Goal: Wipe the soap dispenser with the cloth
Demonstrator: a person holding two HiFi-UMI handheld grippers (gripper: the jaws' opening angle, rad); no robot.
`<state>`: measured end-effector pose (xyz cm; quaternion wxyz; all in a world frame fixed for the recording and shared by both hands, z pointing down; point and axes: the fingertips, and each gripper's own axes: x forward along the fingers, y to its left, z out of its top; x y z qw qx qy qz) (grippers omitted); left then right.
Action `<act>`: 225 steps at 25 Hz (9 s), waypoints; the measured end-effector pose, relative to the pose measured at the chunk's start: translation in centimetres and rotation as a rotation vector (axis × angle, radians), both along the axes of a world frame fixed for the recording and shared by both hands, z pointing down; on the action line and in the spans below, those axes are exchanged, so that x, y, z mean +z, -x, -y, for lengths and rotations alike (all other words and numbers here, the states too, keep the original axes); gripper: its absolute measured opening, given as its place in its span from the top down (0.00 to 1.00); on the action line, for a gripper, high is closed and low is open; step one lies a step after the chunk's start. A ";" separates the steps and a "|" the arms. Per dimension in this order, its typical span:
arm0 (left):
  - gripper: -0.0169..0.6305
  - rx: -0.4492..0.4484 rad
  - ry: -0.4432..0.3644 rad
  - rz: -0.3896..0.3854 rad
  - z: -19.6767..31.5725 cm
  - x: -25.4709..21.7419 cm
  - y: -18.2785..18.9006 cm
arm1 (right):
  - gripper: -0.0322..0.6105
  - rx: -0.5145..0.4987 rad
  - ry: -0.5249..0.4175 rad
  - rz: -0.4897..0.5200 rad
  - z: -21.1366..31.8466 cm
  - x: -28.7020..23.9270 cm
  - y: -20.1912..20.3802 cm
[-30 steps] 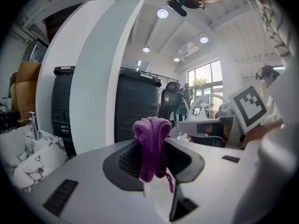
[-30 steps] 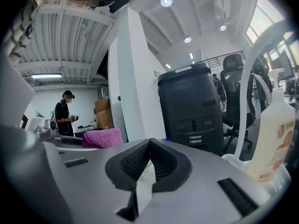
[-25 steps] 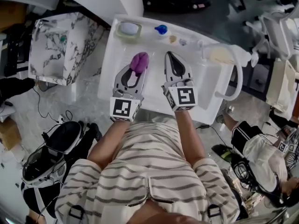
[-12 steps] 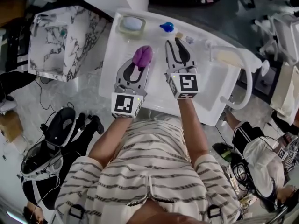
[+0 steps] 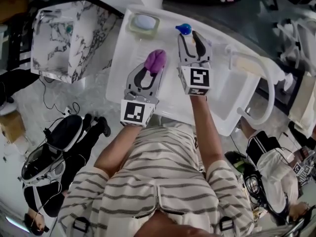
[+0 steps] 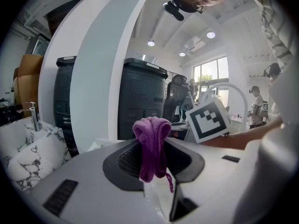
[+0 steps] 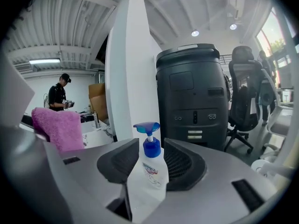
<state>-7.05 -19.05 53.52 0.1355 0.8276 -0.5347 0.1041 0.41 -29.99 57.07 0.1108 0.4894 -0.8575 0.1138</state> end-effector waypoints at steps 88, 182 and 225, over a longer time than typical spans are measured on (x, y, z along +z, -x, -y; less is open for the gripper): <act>0.79 0.296 -0.198 0.009 -14.5 -10.9 -4.2 | 0.75 -0.090 -0.104 0.059 -20.6 -18.7 -0.4; 0.79 0.676 -0.188 -0.088 -15.2 -12.8 -5.3 | 0.74 -0.272 -0.110 0.115 -25.8 -20.8 -4.5; 0.79 1.177 -0.060 -0.183 -17.5 -10.5 -7.1 | 0.74 -0.612 -0.138 0.226 -31.7 -22.1 0.0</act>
